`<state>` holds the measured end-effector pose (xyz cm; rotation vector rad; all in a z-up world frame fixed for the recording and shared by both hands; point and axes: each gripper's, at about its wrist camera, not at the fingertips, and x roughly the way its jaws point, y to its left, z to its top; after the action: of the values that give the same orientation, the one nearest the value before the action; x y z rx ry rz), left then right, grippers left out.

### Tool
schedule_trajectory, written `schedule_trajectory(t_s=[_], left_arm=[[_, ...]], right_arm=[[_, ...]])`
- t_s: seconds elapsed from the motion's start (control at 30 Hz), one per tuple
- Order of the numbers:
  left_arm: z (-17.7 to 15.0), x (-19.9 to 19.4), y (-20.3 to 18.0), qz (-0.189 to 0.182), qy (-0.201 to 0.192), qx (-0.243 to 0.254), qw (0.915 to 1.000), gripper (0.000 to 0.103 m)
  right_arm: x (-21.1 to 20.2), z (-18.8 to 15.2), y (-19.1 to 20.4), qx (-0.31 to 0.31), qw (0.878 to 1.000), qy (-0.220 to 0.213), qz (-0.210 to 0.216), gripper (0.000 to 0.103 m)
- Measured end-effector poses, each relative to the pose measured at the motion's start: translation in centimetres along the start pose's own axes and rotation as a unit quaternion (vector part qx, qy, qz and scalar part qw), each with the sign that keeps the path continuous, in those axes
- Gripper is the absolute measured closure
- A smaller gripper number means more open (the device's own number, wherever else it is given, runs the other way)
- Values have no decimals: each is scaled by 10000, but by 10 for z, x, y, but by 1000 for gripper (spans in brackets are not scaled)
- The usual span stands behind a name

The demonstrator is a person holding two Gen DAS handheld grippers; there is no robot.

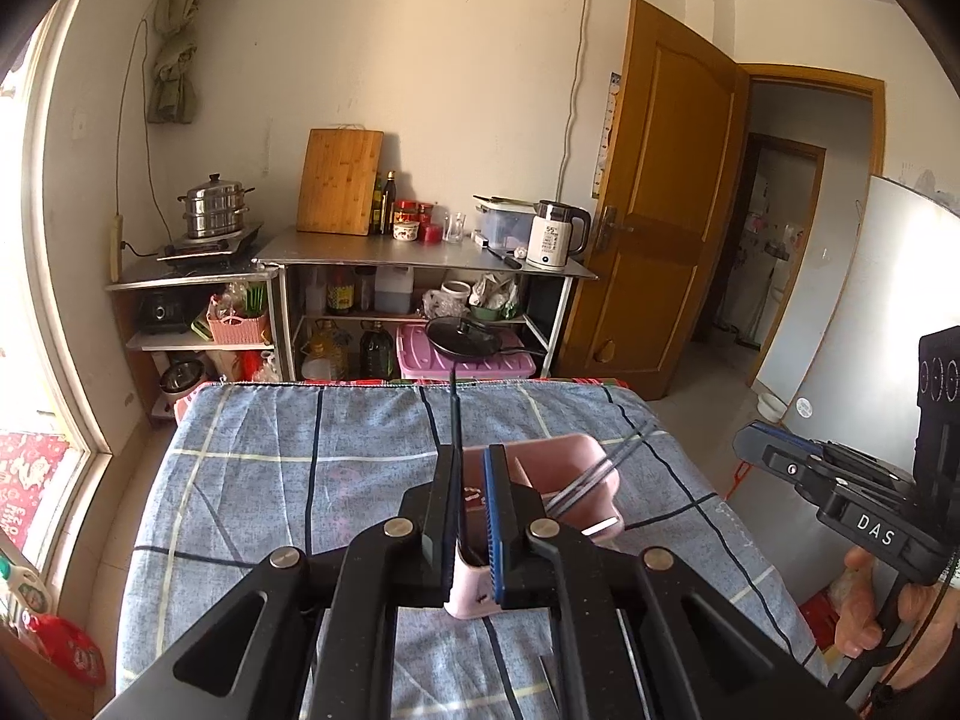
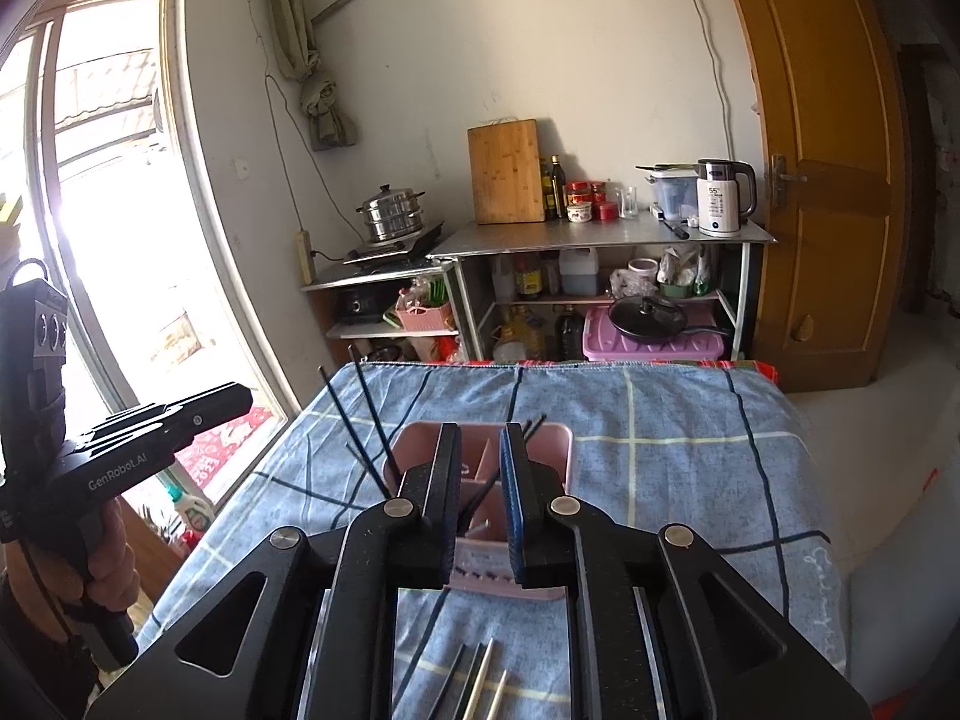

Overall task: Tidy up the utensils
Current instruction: 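Open the left tool to release its chopstick while the right tool releases its own, then withdraw both tools from the basket back toward the remaining chopsticks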

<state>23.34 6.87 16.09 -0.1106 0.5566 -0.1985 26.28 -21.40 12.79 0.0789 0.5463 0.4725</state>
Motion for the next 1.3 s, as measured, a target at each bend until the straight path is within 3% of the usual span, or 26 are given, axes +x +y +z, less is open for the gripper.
schedule_trajectory(t_s=[0.37, 0.77, 1.3], left_arm=[[-62, -48, -26, -176, -62, 29, 9998, 96], [-128, -79, -56, -145, 71, 179, 9997, 96], [-181, -70, -67, -317, 564, 167, 9978, 96]], right_arm=[[-50, -48, 12, -87, 9999, -93, 60, 84], [-88, -111, 7, 87, 9999, 81, 57, 84], [-86, -155, 3, 210, 9986, 487, 13, 84]])
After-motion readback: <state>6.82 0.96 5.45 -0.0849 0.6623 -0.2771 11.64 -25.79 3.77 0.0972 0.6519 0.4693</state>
